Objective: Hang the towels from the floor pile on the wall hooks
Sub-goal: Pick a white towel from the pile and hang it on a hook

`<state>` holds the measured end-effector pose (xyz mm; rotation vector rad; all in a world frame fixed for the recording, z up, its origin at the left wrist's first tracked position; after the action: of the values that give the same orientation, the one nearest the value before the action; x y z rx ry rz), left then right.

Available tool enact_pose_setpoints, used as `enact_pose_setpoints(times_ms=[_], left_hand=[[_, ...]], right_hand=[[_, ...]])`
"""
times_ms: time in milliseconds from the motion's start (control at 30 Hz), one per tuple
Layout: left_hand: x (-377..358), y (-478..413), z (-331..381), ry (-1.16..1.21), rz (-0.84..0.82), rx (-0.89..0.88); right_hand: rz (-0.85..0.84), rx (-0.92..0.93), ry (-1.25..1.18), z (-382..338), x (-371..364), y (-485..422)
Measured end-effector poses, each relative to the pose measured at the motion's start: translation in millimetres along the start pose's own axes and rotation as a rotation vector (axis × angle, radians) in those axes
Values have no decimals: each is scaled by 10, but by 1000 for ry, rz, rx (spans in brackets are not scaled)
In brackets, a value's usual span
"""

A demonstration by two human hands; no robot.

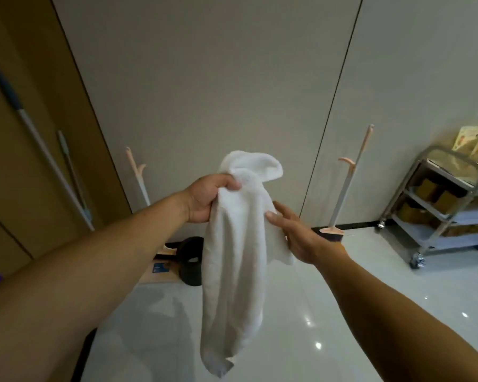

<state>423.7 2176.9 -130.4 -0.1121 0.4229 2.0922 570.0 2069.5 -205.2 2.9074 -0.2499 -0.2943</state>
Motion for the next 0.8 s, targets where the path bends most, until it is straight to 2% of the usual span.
enact_pose_setpoints(times_ms=[67,133,233,300,367,500,633,700,733,800], left_hand=[[212,-19,129,44,14,-33],[456,-55,222,34,43,-56],[898,-29,273,-90,197,-27],[1201,38,247,-163,320,-10],[1438,112,200,-201,323,-24],[1506,161,108,-265,87,-6],[1612,85,276,-364,284,-3],[1723,65,375,-267,323,-11],[1784,61,432,-176,324,-31],[1949,57,562,6,354,-97]], right_hand=[[-181,-87,-32,108,-295,-197],[-247,-133,28,93,-554,-382],[-75,-91,209,-142,-713,-694],[71,-9,172,-404,-752,-890],[135,84,93,-688,-871,-1079],[51,227,141,-1198,-1356,-1405],[52,452,435,-1528,-1693,-1683],[88,519,435,-1560,-1666,-1821],[47,498,368,-1503,-1635,-1907],[-110,336,216,-1243,-1568,-2149]])
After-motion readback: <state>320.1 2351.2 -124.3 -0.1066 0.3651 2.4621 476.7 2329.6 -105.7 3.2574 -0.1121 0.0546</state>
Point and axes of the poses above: each hand's wrist, its own y-axis away from the middle knuckle, its own x-axis out of the back of the hand, z = x × y, the point moved 6 cm from there along -y, towards the middle knuckle, and after that the axes turned 4 degrees about -z, right-handed, at the moved point
